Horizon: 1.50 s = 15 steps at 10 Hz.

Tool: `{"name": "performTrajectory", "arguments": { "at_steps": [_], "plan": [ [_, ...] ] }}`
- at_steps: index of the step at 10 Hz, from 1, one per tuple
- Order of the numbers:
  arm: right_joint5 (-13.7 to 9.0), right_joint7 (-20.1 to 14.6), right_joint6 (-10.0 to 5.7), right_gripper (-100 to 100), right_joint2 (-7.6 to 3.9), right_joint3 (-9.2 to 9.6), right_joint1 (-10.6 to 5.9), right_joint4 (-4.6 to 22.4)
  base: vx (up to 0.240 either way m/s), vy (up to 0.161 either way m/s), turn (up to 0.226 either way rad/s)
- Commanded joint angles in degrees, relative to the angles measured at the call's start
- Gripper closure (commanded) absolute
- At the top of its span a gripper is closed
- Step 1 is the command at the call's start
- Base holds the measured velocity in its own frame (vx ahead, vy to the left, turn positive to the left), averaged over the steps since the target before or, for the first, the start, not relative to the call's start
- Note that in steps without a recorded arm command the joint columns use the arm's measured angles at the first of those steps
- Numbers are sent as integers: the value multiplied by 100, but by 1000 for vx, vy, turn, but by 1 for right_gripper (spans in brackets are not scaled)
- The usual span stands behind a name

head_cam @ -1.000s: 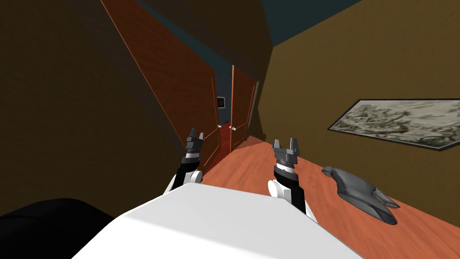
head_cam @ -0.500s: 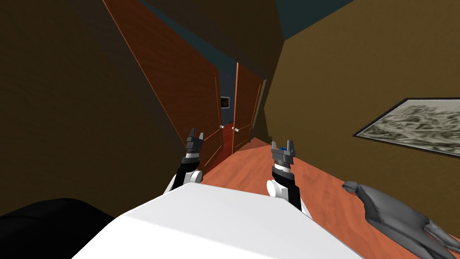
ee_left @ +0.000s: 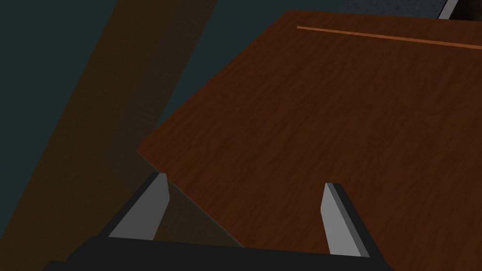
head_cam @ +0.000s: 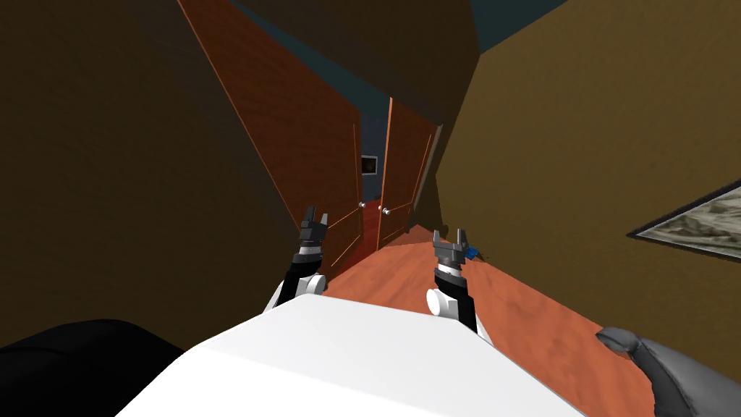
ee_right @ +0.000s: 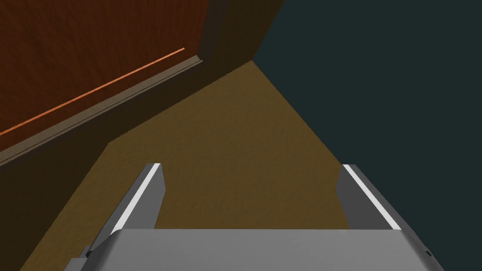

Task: Push the door open

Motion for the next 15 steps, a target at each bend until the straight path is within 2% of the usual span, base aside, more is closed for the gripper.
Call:
{"name": "performTrajectory", "arguments": {
  "at_steps": [1, 6, 7, 15],
  "plan": [
    [-87, -185, 16, -100, -25, -9, -77, 160, 101, -123, 269],
    [-271, -601, -70, -100, -64, 8, -264, 683, 77, -87, 179],
    [-348, -773, -106, -100, -74, 15, -342, 901, 75, -118, 326],
    [-660, -1475, -253, -100, -98, 44, -657, 1787, 57, -103, 200]
  ]
}}
